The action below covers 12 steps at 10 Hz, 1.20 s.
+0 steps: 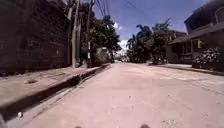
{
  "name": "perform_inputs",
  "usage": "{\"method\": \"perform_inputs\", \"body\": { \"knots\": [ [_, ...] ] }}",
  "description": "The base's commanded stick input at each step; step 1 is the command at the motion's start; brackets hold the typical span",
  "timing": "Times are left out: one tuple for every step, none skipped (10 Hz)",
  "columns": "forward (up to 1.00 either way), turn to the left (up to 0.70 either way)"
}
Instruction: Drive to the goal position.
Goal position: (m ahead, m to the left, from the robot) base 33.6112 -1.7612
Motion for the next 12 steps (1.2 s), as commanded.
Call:
{"method": "perform_inputs", "body": {
  "knots": [
    [0.0, -0.45],
    [0.0, -0.45],
    [0.0, -0.45],
    [0.0, -0.45],
    [0.0, -0.45],
    [0.0, -0.45],
    [0.0, -0.45],
    [0.0, -0.45],
    [0.0, -0.45],
    [0.0, -0.17],
    [0.0, 0.0],
    [0.0, 0.0]
  ]
}}
